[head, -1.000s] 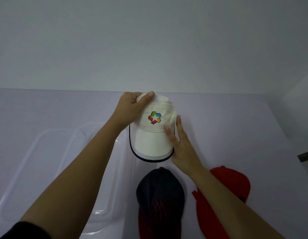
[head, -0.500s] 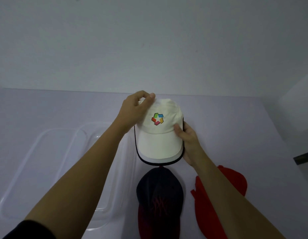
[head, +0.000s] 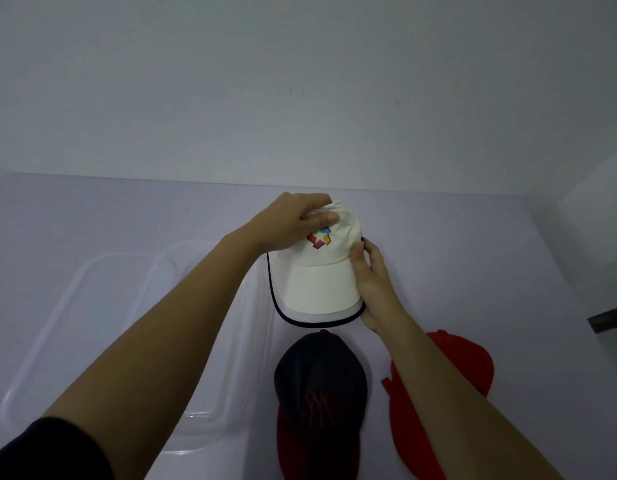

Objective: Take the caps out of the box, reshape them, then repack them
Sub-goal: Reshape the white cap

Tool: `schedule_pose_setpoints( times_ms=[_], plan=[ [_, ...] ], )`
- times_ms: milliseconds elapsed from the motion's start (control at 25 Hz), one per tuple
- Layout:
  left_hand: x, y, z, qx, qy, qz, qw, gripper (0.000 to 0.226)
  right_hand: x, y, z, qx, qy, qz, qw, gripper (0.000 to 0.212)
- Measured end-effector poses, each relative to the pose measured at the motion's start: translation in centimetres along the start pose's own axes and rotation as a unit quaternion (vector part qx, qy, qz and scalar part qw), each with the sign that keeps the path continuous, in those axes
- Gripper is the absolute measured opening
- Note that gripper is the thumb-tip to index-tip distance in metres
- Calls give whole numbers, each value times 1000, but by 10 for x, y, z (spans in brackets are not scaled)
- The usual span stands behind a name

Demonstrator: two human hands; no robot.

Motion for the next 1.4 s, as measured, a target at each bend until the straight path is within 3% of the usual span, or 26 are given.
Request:
schedule_pose_setpoints(
  times_ms=[120, 200, 280, 360, 440, 560, 640, 720, 840, 960, 1040, 1120, 1280, 1400],
  plan=[
    [-1, -5, -3, -18, 36, 28, 999, 35, -6, 17, 2, -67, -2, -45, 997, 65],
    [5, -17, -2, 81, 95, 96, 987, 47, -12, 22, 2, -103, -6, -51, 993, 78],
    [19, -40, -19, 300, 97, 241, 918, 60, -16, 22, 4, -128, -5, -40, 991, 82],
    [35, -49, -53, 466, 6, 329, 821, 66, -20, 17, 5, -131, 2, -27, 991, 82],
    [43, -39, -81, 575, -63, 298, 759, 52, -27, 18, 7, -134, 14, -24, 991, 86],
    [39, -38, -96, 698, -4, 253, 670, 41, -28, 19, 6, -135, 1, -47, 990, 81],
    [36, -46, -102, 736, 44, 233, 634, 36, -21, 22, 3, -124, -34, -97, 987, 67],
    [34, -55, -111, 746, 66, 229, 622, 33, -18, 31, 7, -136, -60, -160, 976, 60],
    [35, -67, -136, 693, 34, 283, 662, 34, -23, 49, 29, -106, -44, -200, 973, 69],
    [35, -83, -166, 616, 20, 360, 701, 37, -32, 63, 47, -47, 8, -170, 984, 64],
    [33, -90, -179, 578, 26, 379, 722, 37, -34, 71, 50, 23, 8, -150, 988, 75],
    [30, -92, -184, 521, 27, 373, 767, 36, -38, 74, 55, 139, 10, -122, 983, 85],
    [27, -103, -183, 280, 28, 395, 875, 23, -38, 70, 62, 338, 40, -70, 938, 70],
    [22, -101, -177, 109, 15, 393, 913, 22, -36, 69, 67, 469, 44, -83, 878, 75]
  ],
)
Point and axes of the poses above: each hand's wrist, its own x-axis away from the middle knuckle, its own z-axis out of the back of the hand, y = z × x, the point moved 6 cm from there along -x, towards the middle knuckle, and after that the axes turned 15 degrees about -x, right-handed, at the moved point
